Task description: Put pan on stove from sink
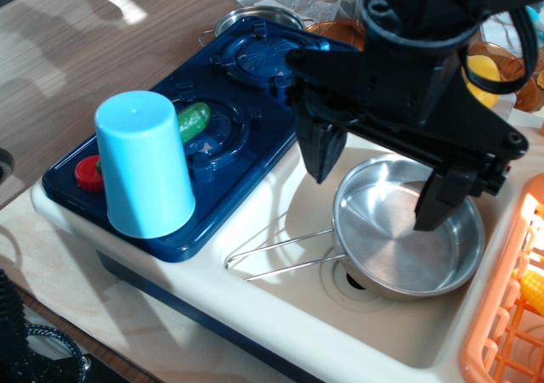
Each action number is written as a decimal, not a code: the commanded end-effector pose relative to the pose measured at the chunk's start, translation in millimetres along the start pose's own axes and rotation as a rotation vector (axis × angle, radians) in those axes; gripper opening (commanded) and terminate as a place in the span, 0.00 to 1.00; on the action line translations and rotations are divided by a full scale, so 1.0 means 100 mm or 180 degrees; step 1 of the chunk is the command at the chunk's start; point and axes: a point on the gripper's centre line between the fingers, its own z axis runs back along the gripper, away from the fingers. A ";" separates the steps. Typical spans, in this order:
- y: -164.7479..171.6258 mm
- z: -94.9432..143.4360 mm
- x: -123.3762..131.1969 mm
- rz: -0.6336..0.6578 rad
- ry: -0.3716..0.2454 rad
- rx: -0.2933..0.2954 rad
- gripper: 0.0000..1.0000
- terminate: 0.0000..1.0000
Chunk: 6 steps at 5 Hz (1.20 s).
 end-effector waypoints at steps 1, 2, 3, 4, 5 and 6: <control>0.10 -0.24 0.25 -0.0160 -0.0423 0.0077 1.00 0.00; 0.15 -0.43 0.30 -0.0262 -0.0591 0.0131 1.00 0.00; 0.23 -0.59 0.30 -0.0346 -0.0680 0.0183 1.00 0.00; 0.30 -0.69 0.33 -0.0420 -0.0660 0.0101 1.00 0.00; 0.34 -0.80 0.37 -0.0488 -0.0614 -0.0041 1.00 0.00; 0.36 -0.90 0.38 -0.0494 -0.0579 -0.0132 1.00 0.00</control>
